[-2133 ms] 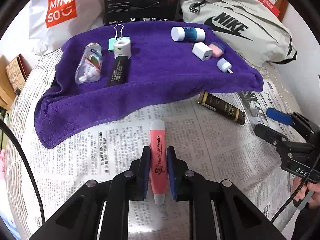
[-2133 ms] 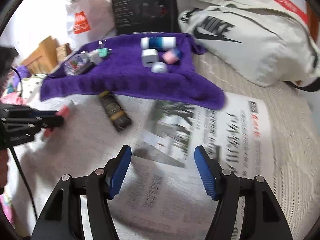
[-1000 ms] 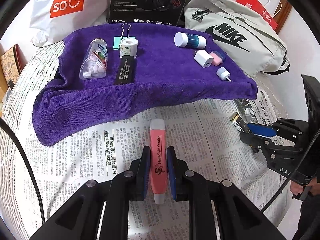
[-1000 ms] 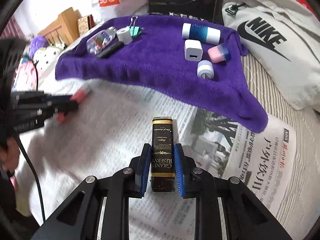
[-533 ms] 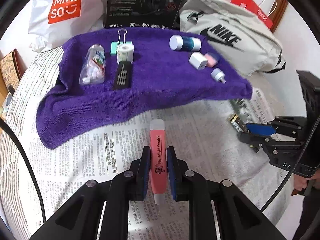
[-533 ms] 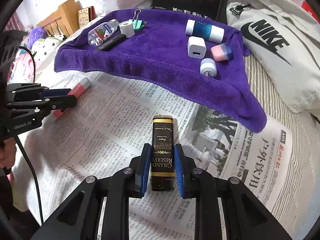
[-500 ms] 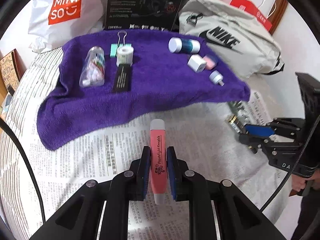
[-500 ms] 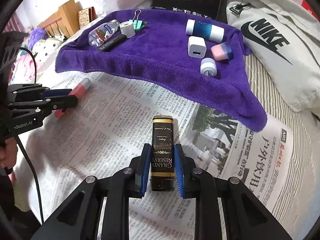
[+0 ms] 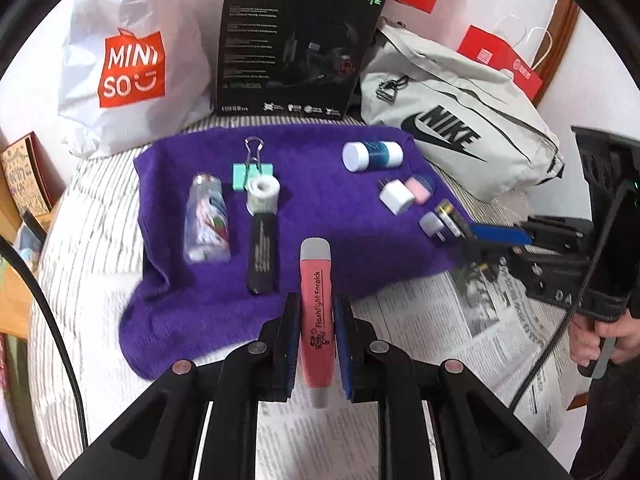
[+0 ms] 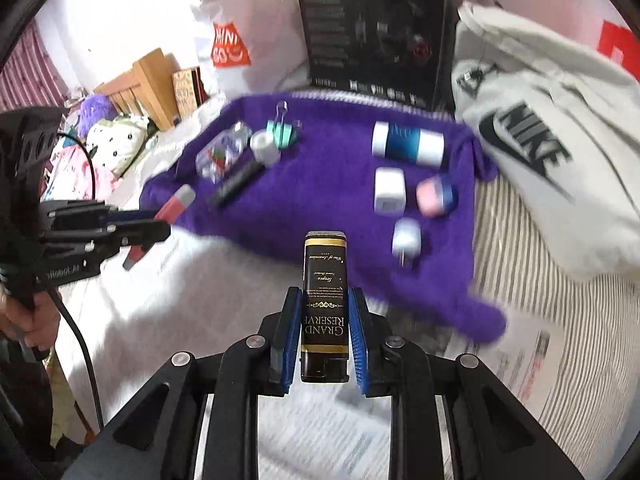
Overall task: Organize rigid objects
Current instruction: 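Carry the highlighter with the left tool while the right tool carries the Grand Reserve tube onto the towel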
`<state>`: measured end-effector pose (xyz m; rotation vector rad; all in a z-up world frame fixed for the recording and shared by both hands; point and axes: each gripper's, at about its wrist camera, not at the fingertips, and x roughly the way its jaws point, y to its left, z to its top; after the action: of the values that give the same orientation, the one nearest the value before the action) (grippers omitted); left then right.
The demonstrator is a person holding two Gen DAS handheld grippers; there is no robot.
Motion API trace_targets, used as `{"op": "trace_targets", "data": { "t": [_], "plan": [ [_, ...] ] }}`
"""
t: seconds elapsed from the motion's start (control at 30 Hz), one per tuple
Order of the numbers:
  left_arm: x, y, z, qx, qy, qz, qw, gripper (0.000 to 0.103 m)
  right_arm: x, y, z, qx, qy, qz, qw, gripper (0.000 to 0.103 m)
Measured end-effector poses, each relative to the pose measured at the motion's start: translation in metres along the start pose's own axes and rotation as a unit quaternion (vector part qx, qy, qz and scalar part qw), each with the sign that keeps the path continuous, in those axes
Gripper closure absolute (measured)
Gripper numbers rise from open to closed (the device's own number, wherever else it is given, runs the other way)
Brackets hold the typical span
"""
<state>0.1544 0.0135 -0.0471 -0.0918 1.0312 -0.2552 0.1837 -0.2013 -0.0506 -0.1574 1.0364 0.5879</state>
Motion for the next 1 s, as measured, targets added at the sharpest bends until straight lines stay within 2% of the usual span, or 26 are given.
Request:
{"op": "trace_targets", "data": {
  "t": [0.2,0.33,0.53,0.7,0.83,1.0],
  "plan": [
    [0.007,0.006,0.019,-0.004,-0.003,-0.001,1.0,0.087,0.022,-0.01,0.038,0.002,-0.009,0.0,1.0,0.08],
    [0.016,0.01,0.028,-0.006,0.001,-0.001,1.0,0.087,0.047,-0.017,0.053,0.001,0.008,-0.005,1.0,0.08],
    [0.031,0.016,0.036,-0.016,0.007,0.002,0.9998,0.087,0.08,-0.018,0.054,-0.009,0.041,-0.011,0.999,0.08],
    [0.046,0.019,0.041,-0.018,0.018,0.001,0.9997,0.087,0.095,-0.016,0.051,-0.018,0.054,-0.033,0.998,0.08],
    [0.057,0.017,0.043,-0.008,0.024,0.02,0.9995,0.087,0.098,-0.017,0.049,-0.026,0.051,-0.037,0.998,0.079],
    [0.069,0.015,0.046,-0.007,0.034,0.008,0.9994,0.087,0.097,-0.019,0.047,-0.027,0.046,-0.032,0.998,0.079]
  ]
}}
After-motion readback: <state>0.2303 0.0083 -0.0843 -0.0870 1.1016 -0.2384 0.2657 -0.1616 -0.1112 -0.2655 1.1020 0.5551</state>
